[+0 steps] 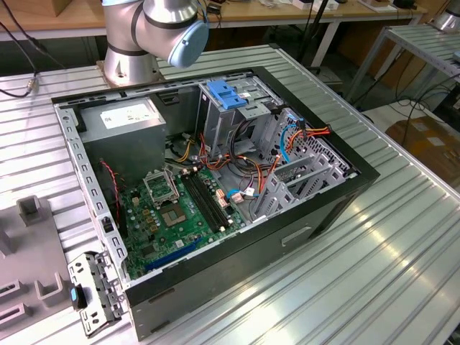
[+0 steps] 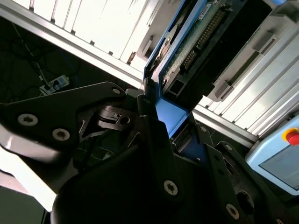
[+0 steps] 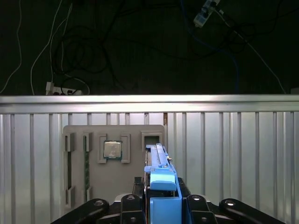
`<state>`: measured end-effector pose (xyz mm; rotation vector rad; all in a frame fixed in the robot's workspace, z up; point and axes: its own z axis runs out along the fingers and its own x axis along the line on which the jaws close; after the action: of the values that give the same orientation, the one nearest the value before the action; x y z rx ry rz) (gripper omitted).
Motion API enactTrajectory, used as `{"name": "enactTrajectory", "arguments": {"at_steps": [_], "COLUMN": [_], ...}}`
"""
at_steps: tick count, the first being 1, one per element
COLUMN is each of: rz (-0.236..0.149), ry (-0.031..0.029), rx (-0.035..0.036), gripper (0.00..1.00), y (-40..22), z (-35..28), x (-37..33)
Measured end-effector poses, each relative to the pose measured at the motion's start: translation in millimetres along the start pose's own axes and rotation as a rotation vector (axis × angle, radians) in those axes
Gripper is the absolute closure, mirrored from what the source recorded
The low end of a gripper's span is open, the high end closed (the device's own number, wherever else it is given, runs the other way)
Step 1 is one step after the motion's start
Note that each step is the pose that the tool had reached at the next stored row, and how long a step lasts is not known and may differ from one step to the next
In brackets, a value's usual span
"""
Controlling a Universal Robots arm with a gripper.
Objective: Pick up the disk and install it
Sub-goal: 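Pick up the disk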
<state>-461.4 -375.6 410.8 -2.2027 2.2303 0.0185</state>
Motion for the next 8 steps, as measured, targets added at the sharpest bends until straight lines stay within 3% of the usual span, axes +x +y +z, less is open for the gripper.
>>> {"name": "enactTrajectory", "arguments": {"at_steps": [8], "rz": [0.000], "ry": [0.0000], "rx": [-0.0003], "gripper": [0.63], "y": [0.0], "z": [-6.3], "x": [-0.1]}}
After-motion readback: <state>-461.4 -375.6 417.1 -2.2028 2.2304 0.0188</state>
